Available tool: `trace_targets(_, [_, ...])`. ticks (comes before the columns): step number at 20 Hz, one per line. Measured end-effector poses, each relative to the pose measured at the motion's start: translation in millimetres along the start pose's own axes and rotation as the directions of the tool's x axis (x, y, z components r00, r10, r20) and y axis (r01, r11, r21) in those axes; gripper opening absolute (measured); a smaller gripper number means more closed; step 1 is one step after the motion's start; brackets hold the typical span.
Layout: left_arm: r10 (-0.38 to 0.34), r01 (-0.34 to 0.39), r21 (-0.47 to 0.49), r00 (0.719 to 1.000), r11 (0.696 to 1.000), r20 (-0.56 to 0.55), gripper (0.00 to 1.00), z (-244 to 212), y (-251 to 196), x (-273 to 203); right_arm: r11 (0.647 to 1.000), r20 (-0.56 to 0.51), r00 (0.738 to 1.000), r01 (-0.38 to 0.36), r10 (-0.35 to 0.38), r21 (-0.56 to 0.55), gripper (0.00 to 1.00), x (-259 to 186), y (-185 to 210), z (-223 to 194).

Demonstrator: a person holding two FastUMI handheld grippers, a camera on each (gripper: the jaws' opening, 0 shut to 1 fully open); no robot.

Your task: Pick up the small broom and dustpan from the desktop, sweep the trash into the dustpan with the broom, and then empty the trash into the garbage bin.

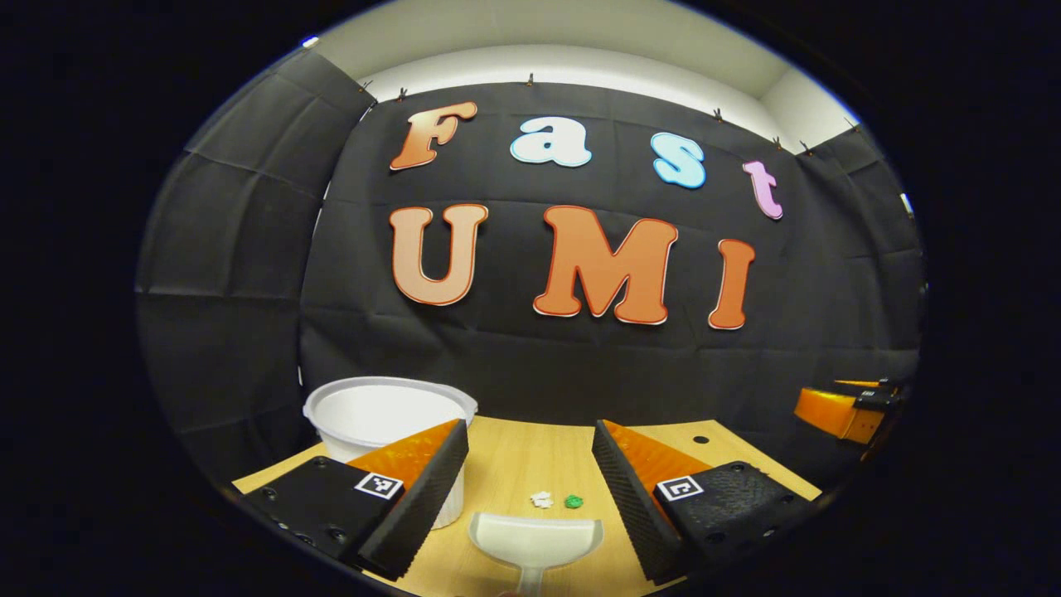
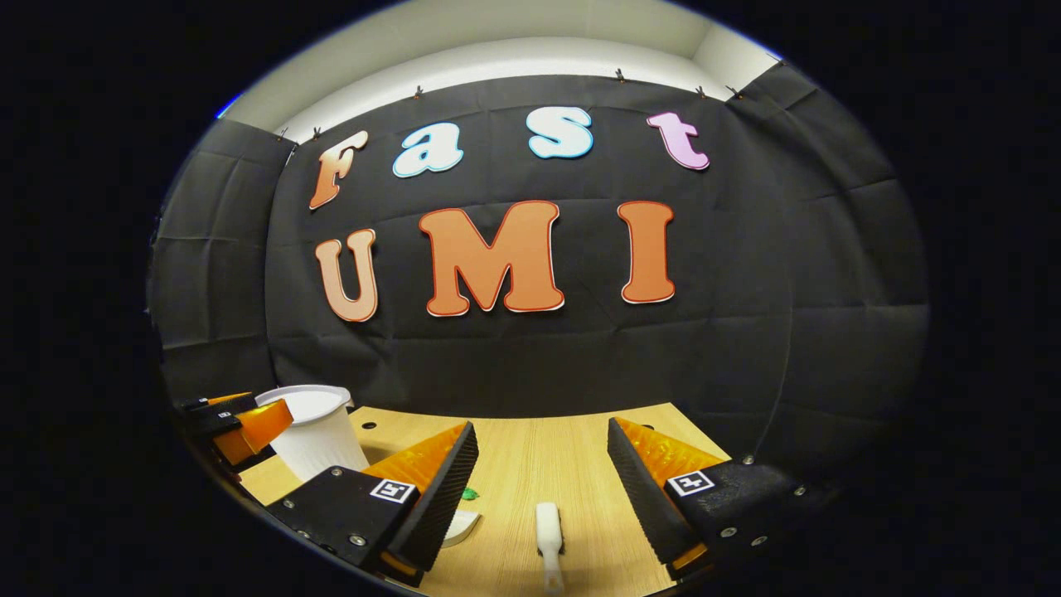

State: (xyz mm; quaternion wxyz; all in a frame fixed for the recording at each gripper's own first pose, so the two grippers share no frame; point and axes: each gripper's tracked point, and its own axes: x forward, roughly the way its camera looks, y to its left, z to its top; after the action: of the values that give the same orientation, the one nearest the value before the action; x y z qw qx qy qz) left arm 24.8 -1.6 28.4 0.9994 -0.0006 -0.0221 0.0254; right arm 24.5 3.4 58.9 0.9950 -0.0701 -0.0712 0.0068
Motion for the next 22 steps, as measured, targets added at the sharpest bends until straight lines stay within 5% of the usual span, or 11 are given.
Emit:
trace_targets(7, [-0.067,0.058,-0.107,0.994,0.993,-0.085,0.95,-24.2,0.3,6.9,1.0,-0.015,1.0,0.026,-0.027,-0.005,0.94,3.0,-2.4,-3.1])
trace_targets(22, [-0.096,0.091,-0.043,0.988,0.995,-0.118,0.95,-32.5,-1.9,17.8,1.0,-0.037,0.999,0.023,-0.023,-0.002,0.94,10.6,2.7,-8.4])
